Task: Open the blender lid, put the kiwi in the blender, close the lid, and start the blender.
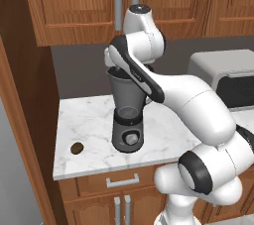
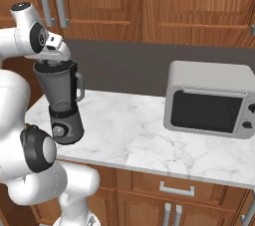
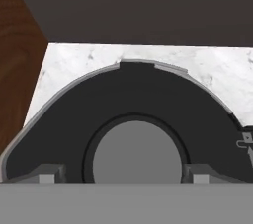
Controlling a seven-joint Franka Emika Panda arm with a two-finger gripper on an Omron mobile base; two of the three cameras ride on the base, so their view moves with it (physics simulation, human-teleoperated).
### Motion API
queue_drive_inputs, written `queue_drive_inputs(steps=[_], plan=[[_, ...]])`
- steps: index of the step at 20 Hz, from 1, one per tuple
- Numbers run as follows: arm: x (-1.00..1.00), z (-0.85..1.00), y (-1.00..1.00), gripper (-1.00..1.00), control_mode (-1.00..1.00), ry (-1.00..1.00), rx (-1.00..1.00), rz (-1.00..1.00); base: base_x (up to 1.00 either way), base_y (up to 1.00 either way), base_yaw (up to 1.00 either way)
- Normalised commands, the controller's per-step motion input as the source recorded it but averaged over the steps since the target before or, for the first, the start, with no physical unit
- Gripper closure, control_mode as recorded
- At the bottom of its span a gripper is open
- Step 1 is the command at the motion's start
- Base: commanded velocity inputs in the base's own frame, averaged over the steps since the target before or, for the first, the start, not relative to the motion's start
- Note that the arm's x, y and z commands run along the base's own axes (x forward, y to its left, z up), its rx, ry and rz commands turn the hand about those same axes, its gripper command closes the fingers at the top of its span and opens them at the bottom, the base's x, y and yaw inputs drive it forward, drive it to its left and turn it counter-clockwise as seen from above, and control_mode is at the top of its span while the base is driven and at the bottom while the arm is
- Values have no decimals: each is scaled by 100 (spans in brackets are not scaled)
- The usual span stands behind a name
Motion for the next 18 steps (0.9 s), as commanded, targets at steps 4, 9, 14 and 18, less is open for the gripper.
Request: queue_drive_inputs(steps=[4, 9, 14, 18], plan=[[1, -52, 0, 100, -100, 10, -2, 1, 0, 0, 0], [0, -38, -4, 100, -100, 16, -1, 0, 0, 0, 0], [0, -31, -6, 100, -100, 12, 0, -2, 0, 0, 0], [-1, -27, 0, 100, -100, 12, 0, 0, 0, 0, 0]])
